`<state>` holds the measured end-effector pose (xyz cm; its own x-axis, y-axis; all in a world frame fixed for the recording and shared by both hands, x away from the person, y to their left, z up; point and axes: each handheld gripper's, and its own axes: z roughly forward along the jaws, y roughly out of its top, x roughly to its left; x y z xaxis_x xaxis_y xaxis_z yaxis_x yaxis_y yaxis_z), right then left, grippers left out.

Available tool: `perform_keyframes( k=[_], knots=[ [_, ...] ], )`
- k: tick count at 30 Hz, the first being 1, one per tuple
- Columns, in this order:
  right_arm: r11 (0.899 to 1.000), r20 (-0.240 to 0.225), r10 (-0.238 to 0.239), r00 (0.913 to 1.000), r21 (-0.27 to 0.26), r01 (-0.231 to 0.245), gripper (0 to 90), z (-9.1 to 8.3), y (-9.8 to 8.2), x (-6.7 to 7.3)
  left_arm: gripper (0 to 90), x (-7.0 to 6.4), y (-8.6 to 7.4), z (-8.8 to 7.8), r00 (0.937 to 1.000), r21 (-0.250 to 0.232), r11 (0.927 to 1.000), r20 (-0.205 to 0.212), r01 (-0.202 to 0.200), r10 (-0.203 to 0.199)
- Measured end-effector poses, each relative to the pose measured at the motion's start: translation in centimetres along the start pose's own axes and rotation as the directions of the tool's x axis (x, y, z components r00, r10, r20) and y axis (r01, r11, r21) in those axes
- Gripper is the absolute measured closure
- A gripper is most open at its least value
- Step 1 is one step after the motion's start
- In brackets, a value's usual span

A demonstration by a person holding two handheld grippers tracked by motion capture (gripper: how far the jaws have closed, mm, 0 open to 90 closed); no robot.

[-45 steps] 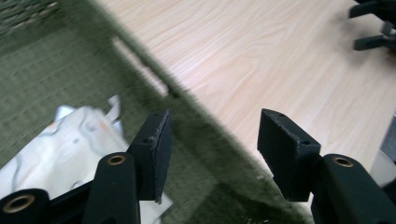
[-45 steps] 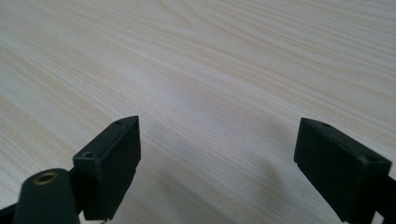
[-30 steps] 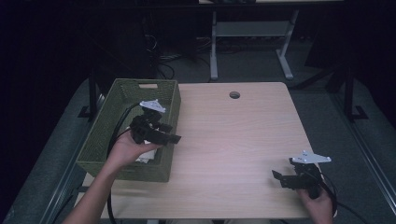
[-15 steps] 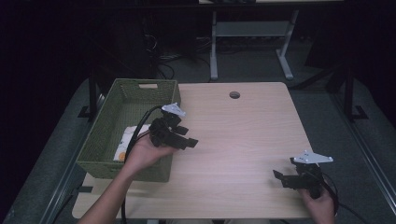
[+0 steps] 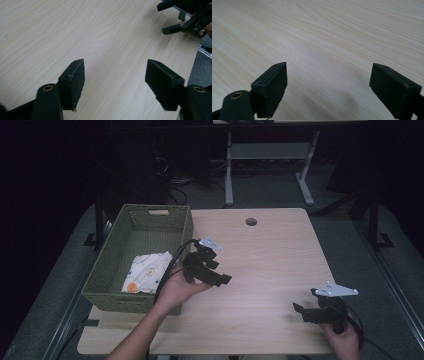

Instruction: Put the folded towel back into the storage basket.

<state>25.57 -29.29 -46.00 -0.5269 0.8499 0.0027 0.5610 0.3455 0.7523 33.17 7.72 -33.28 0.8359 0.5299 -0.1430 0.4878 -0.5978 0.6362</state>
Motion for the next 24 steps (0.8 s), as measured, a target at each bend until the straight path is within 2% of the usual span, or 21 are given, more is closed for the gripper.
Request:
perform_keyframes(
  k=[12, 16, 21, 22, 24],
  knots=[
    [1.0, -0.006, -0.008, 0.9999, -0.004, 0.008, 14.1, -0.1, 0.1, 0.1, 29.3, -2.3, 0.5, 3.9, 0.9994, 0.003, 1.0, 0.033, -0.004, 0.004],
    [1.0, -0.003, -0.009, 1.0, -0.006, 0.009, 14.1, -0.2, 0.1, 0.3, 28.5, -2.7, 0.2, 5.0, 0.999, -0.006, 0.9999, 0.044, 0.012, -0.012],
    [1.0, -0.001, -0.012, 0.9999, -0.007, 0.012, 14.1, -0.2, 0.1, 0.3, 28.2, -3.0, -0.5, 6.1, 0.9993, -0.012, 0.9998, 0.035, 0.016, -0.015],
    [1.0, -0.002, -0.013, 0.9999, -0.007, 0.013, 14.1, -0.2, 0.1, 0.3, 28.1, -3.1, -0.7, 6.4, 0.999, -0.026, 0.9991, 0.03, 0.033, -0.032],
    [1.0, -0.003, -0.011, 0.9999, -0.006, 0.011, 14.1, -0.2, 0.1, 0.2, 27.7, -3.0, -1.0, 6.9, 0.9988, -0.022, 0.999, 0.032, 0.037, -0.037]
  ],
)
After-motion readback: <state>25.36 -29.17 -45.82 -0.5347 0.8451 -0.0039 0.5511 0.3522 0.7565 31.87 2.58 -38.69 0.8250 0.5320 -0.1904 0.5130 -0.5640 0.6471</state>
